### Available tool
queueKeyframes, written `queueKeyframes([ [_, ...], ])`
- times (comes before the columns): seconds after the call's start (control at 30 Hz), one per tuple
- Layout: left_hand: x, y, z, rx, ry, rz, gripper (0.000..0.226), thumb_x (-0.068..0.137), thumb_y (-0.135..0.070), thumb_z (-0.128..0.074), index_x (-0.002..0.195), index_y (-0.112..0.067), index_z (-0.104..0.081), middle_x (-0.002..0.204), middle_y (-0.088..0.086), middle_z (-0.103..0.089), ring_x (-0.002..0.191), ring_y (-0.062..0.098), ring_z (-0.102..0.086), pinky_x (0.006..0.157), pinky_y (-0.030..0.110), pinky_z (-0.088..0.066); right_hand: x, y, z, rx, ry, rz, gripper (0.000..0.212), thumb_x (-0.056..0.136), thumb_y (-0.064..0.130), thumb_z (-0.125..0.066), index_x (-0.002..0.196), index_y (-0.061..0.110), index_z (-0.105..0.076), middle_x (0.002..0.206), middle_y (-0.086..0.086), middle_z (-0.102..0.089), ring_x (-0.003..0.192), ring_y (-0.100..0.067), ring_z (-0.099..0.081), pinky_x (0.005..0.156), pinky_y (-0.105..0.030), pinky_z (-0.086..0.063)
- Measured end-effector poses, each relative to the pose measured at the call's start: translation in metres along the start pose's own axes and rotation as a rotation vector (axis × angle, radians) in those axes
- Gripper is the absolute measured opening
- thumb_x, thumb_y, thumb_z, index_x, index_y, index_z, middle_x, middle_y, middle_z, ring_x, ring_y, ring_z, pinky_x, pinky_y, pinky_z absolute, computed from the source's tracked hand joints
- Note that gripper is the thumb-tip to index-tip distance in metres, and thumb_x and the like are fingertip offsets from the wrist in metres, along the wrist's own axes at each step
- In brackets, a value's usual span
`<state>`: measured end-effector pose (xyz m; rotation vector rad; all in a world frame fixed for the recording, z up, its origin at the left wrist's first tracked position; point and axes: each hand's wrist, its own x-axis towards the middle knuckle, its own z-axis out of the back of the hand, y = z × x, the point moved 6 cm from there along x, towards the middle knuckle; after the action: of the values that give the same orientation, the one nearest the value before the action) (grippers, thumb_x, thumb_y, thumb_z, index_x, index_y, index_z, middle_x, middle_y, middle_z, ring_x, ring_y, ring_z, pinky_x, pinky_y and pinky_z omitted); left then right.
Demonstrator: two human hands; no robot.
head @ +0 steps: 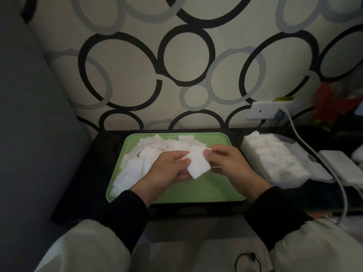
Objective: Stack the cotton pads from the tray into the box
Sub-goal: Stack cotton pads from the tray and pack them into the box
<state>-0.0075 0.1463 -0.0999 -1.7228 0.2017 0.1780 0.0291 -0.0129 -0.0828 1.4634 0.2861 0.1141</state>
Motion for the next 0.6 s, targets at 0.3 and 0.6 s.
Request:
queueKeyframes([
  [0.3, 0.001, -0.003, 0.020, 0.039, -0.171, 0.001, 0.026, 0.099, -0.003, -0.053, 0.122, -0.004, -0.065, 0.109, 0.012, -0.073, 0.088, 0.020, -0.072, 0.064, 0.026, -0.058, 0.000, 0.016, 0.010, 0.157, -0.053, 0.103, 0.010, 0.098, 0.013, -0.058, 0.097, 0.009, -0.068, 0.092, -0.004, -0.075, 0.090, -0.021, -0.070, 0.078, -0.039, -0.056],
  [0.6, -0.002, -0.005, -0.003, 0.088, 0.017, -0.008, 0.020, 0.096, -0.009, -0.060, 0.113, -0.012, -0.071, 0.103, 0.010, -0.077, 0.095, 0.025, -0.075, 0.078, 0.035, -0.061, 0.000, 0.013, 0.000, -0.139, -0.001, 0.163, 0.009, 0.083, 0.008, -0.077, 0.088, 0.002, -0.071, 0.075, -0.007, -0.067, 0.057, -0.001, -0.057, 0.051, -0.015, -0.043],
])
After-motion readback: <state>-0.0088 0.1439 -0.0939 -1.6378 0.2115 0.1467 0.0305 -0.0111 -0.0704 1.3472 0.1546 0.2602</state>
